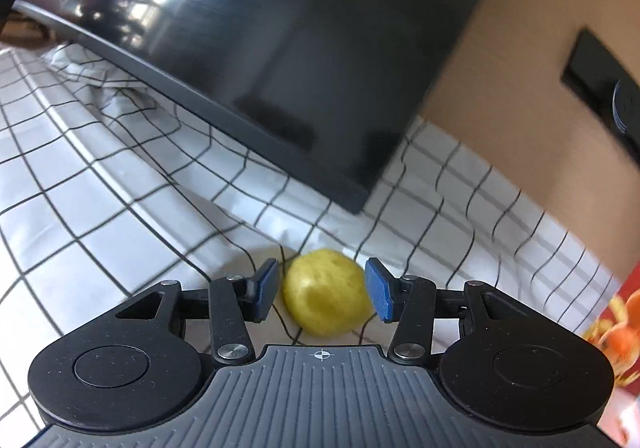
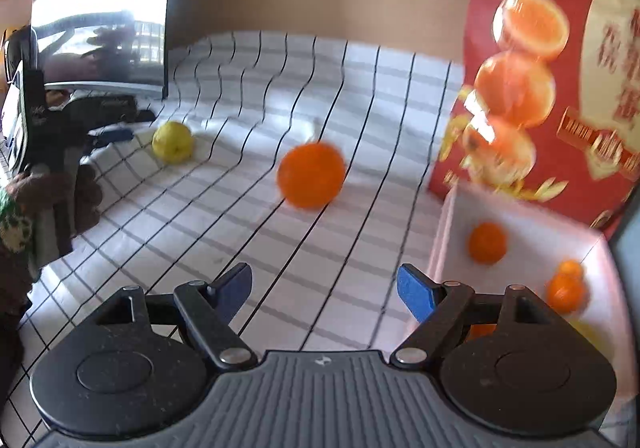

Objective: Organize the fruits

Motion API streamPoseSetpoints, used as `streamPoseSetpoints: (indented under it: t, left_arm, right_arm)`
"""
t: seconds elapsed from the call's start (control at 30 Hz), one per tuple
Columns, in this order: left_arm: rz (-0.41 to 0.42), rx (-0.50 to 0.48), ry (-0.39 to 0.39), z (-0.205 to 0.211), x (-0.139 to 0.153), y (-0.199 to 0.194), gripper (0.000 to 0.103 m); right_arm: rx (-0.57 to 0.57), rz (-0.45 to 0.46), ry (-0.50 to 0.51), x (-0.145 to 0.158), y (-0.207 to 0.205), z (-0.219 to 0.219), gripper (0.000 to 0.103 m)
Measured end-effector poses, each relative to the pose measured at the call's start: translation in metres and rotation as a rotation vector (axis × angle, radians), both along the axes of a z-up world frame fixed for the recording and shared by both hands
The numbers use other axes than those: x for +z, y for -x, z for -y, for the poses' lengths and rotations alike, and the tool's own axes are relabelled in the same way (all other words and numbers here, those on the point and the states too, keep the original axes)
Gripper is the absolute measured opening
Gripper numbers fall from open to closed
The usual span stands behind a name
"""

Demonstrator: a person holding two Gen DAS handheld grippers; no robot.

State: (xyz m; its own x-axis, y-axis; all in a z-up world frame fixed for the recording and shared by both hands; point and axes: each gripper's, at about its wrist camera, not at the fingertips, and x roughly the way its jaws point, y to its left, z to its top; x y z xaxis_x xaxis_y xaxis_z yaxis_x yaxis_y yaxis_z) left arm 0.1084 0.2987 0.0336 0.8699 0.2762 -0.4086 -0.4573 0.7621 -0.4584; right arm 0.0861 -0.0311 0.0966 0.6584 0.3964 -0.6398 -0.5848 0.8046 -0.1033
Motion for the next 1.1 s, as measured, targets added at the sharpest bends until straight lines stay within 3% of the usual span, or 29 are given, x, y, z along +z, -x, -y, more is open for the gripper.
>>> streamPoseSetpoints:
  t: [0.13, 0.33, 0.4, 0.47, 0.57, 0.7, 0.77, 0.83, 1.03, 1.1]
  left_arm:
    - [-0.087, 0.004, 0.005, 0.005, -0.002, -0.018, 0.052]
    - [-0.121, 0.025, 0.027, 0.005, -0.004, -0.033, 0.059]
    - [-0.128, 0.028, 0.064, 0.004, -0.006, -0.043, 0.063]
    - [-0.154, 0.039, 0.094, 0.005, -0.009, -0.055, 0.074]
    - [-0.191, 0.062, 0.086, 0.013, -0.015, -0.066, 0.083]
    - [-0.188, 0.063, 0.074, 0.020, -0.020, -0.074, 0.078]
    - [-0.165, 0.042, 0.093, 0.019, -0.021, -0.073, 0.066]
    - [-0.161, 0.021, 0.103, 0.018, -0.021, -0.067, 0.066]
    - [-0.210, -0.129, 0.009, 0.035, -0.016, -0.046, 0.065]
    - [-0.209, -0.195, 0.012, 0.047, -0.015, -0.030, 0.065]
  right_arm:
    - [0.035, -0.029, -0.002, -0.016, 0.019, 0.004, 0.080]
    - [0.065, 0.204, 0.137, -0.013, 0.071, 0.031, 0.080]
    - [0.068, 0.229, 0.164, -0.012, 0.079, 0.042, 0.080]
    - [0.060, 0.223, 0.161, -0.011, 0.084, 0.054, 0.080]
    - [0.021, 0.211, 0.134, -0.007, 0.088, 0.075, 0.080]
    - [-0.042, 0.225, 0.108, -0.008, 0.094, 0.106, 0.080]
    - [-0.074, 0.232, 0.105, -0.011, 0.094, 0.120, 0.080]
    - [-0.106, 0.218, 0.095, -0.013, 0.090, 0.133, 0.080]
    - [-0.191, 0.121, -0.002, -0.017, 0.074, 0.172, 0.080]
    - [-0.205, 0.106, -0.026, -0.018, 0.071, 0.179, 0.080]
